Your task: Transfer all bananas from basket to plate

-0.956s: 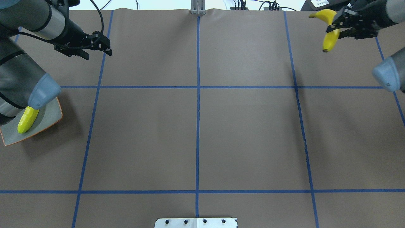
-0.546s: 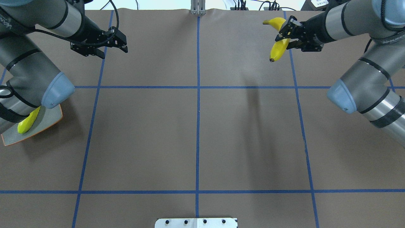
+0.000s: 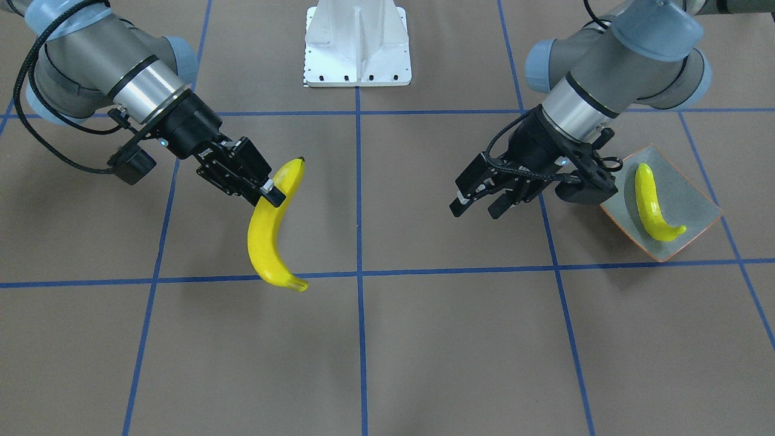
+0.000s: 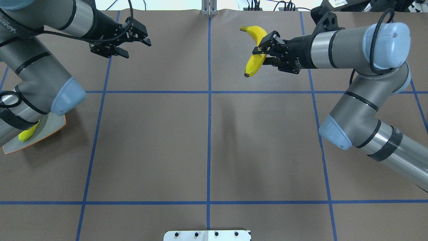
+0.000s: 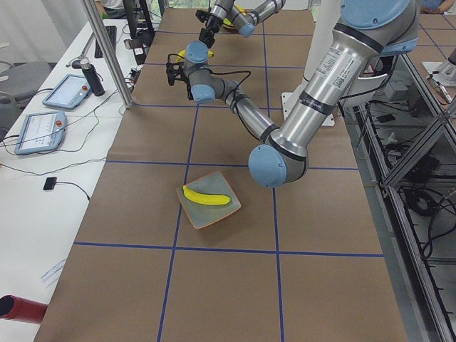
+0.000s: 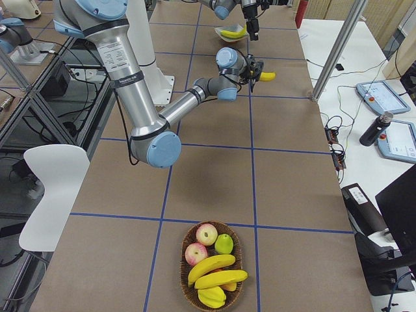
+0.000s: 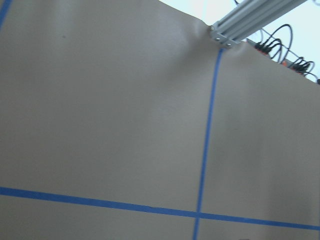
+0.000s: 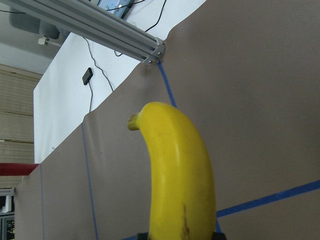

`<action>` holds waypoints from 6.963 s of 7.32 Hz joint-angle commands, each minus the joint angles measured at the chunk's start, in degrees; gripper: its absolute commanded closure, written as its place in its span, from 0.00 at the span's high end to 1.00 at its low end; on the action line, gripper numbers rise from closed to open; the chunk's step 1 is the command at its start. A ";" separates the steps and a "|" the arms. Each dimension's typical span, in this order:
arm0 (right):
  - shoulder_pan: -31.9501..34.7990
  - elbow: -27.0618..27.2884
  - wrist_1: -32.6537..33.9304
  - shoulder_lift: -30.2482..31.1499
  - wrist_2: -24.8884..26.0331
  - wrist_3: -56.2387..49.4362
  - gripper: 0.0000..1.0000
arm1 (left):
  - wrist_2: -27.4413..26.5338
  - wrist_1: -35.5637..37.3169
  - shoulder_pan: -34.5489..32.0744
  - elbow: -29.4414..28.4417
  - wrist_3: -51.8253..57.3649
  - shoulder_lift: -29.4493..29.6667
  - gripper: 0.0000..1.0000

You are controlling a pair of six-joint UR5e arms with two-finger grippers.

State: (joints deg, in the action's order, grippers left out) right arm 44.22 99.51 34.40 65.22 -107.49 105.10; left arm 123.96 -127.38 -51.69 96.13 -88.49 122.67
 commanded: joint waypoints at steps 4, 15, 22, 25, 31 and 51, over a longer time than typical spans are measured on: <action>-8.71 0.15 -13.20 -0.18 9.66 4.76 0.00 | -0.64 -15.59 3.35 -0.59 -22.65 2.92 0.88; -11.61 0.33 -20.69 -1.40 11.25 7.66 0.00 | -7.76 -19.83 9.15 -3.58 -25.94 6.88 0.88; -11.88 -0.11 -22.80 -1.41 11.69 7.31 0.99 | -7.76 -20.01 10.21 -3.49 -25.94 6.88 0.00; -11.70 0.42 -22.71 -0.89 11.60 7.31 1.00 | -7.68 -19.92 10.12 -3.23 -25.85 6.70 0.00; -6.09 -0.11 -27.20 14.39 11.69 1.95 1.00 | 11.54 -12.42 -4.16 -2.97 -0.46 -8.55 0.00; -4.76 -8.11 -27.28 18.28 13.71 -9.65 1.00 | -6.36 7.41 -8.87 -5.78 46.75 -30.48 0.02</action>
State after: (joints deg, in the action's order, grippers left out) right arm 39.43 91.38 7.21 83.48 -93.73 95.45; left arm 117.43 -120.17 -60.71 90.44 -41.24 91.54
